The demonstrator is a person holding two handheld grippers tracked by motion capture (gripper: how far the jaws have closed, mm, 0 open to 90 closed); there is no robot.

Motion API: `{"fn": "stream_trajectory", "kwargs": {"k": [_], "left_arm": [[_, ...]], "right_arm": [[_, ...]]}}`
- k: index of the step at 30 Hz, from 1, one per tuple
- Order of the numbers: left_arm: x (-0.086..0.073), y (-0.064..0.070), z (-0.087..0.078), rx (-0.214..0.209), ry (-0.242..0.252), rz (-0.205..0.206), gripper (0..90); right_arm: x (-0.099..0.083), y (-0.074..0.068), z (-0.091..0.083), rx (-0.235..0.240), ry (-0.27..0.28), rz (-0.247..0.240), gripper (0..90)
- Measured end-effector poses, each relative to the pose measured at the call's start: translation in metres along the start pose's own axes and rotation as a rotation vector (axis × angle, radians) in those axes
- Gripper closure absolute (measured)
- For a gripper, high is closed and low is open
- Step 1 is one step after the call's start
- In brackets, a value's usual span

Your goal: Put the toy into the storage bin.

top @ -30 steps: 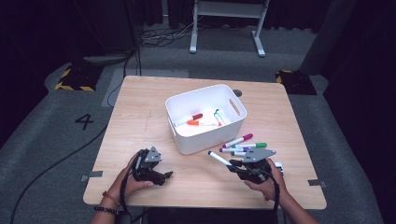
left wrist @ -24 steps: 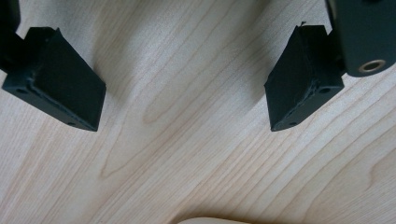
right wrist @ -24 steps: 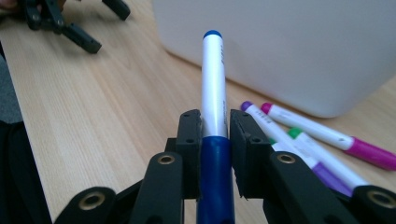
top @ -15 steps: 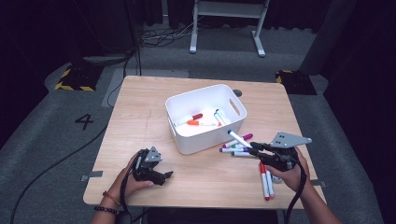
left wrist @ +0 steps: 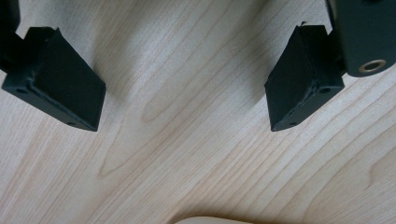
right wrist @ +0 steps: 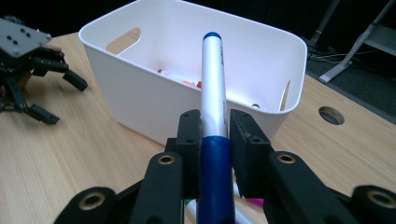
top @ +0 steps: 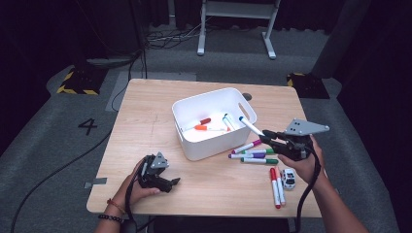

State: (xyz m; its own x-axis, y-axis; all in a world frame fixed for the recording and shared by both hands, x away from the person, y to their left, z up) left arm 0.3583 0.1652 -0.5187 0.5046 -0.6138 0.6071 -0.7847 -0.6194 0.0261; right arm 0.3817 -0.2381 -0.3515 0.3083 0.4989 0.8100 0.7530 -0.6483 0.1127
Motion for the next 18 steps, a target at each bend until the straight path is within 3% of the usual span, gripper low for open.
{"fn": "stream_trajectory", "kwargs": {"k": [6, 18], "left_arm": [[0.000, 0.000, 0.000, -0.004, -0.002, -0.005, 12.4], [0.000, 0.000, 0.000, -0.006, -0.002, -0.010, 12.4]], "right_arm": [[0.023, 0.015, 0.010, -0.020, 0.009, 0.004, 74.9], [0.060, 0.042, 0.041, -0.027, -0.055, 0.053, 74.8]]}}
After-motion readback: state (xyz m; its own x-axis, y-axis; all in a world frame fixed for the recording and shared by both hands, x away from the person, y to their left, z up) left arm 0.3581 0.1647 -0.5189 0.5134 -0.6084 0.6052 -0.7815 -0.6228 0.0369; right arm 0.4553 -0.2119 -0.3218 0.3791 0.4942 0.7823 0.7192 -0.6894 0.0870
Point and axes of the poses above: each handheld gripper's, and its own axes: z roughly forward along the jaws, x roughly out of its top, y roughly to its right, the point moved 2 cm from there along z, roughly forward along the jaws, and after that the axes turned 5 degrees about -y, right-handed, at the moved point
